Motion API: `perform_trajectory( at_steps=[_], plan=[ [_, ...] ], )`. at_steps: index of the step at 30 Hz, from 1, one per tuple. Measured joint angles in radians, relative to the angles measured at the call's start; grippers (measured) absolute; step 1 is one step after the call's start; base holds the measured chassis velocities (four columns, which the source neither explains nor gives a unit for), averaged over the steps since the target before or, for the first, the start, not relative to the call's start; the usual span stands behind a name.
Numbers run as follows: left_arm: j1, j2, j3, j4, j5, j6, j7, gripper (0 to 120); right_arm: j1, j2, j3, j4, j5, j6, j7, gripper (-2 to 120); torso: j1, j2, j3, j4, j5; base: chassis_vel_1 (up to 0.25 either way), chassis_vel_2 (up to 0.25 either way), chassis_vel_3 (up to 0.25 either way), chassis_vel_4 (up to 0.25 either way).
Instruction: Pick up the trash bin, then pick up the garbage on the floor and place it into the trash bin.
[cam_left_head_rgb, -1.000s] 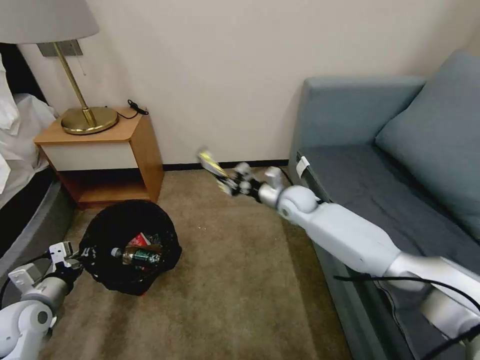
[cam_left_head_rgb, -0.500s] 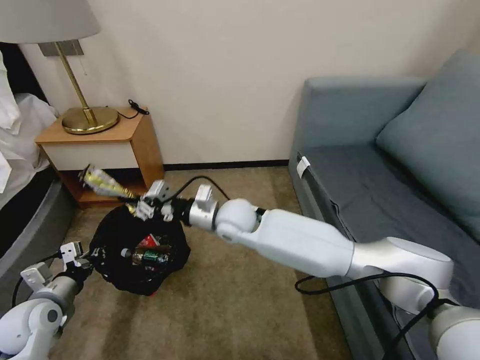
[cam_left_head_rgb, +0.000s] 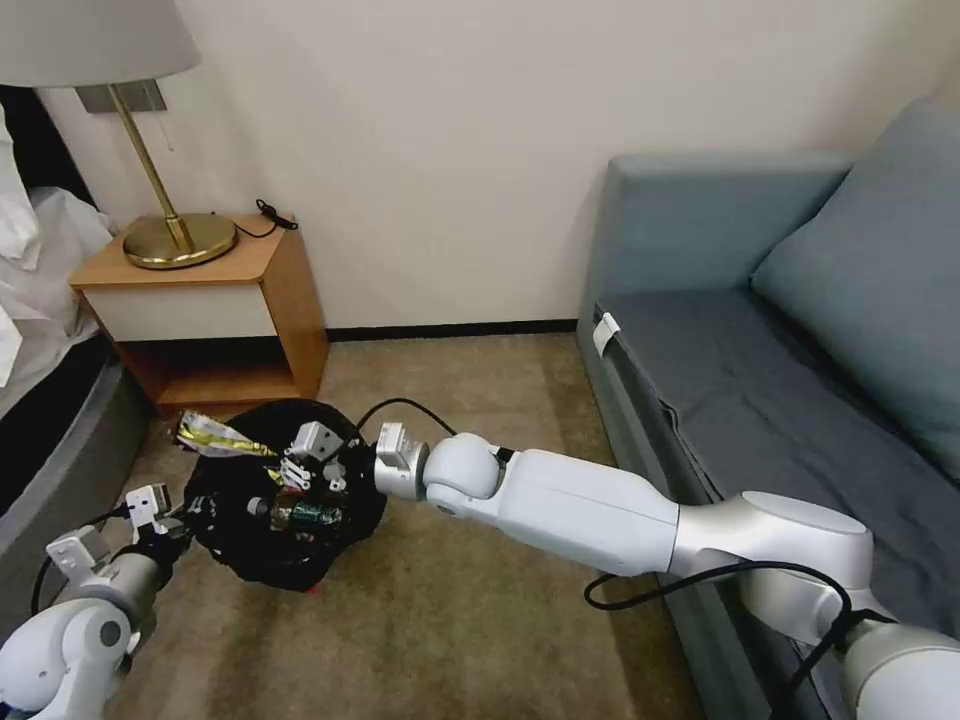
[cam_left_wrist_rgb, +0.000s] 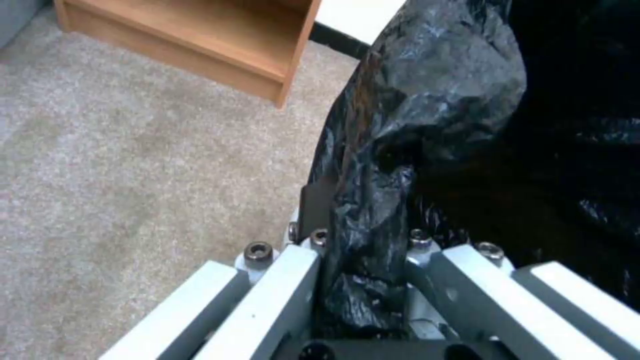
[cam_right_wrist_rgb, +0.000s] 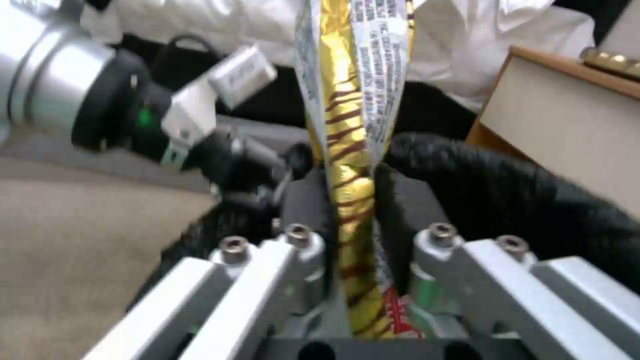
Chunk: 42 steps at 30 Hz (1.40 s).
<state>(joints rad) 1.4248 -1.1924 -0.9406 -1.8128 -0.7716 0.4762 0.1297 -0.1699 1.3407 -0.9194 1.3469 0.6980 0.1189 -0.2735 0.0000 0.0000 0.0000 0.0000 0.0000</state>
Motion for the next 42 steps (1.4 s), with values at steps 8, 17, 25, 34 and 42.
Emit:
perform_trajectory(
  at_steps=[8,17,25,34,42],
  plan=[
    [0.004,0.000,-0.001,-0.005,-0.005,0.002,-0.003,2,-0.001,-0.014,-0.008,-0.004,-0.020,-0.003,-0.011,45,0.000,0.000,0.000,0.0000,0.0000,0.000,0.000,0.000,0.000],
    [0.009,0.000,-0.002,-0.010,-0.010,0.004,-0.009,2,-0.002,-0.025,-0.012,0.010,-0.034,-0.005,-0.013,74,0.000,0.000,0.000,0.0000,0.0000,0.000,0.000,0.000,0.000],
    [0.012,0.006,0.006,-0.015,-0.051,0.054,-0.065,2,0.028,-0.066,0.055,0.064,-0.049,0.004,-0.004,79,0.000,0.000,0.000,0.0001,0.0001,0.000,0.000,0.000,0.000],
    [0.011,0.027,0.003,-0.027,-0.120,0.129,-0.160,2,0.046,-0.170,0.139,0.143,-0.075,0.003,0.060,79,0.000,0.000,0.000,0.0000,0.0002,0.000,0.000,0.000,0.000],
    [0.002,0.023,0.016,0.010,-0.178,0.166,-0.256,2,0.056,-0.345,0.267,0.365,-0.017,-0.277,0.412,79,0.000,0.000,0.000,-0.0002,0.0003,0.000,0.000,0.000,0.000]
  ],
)
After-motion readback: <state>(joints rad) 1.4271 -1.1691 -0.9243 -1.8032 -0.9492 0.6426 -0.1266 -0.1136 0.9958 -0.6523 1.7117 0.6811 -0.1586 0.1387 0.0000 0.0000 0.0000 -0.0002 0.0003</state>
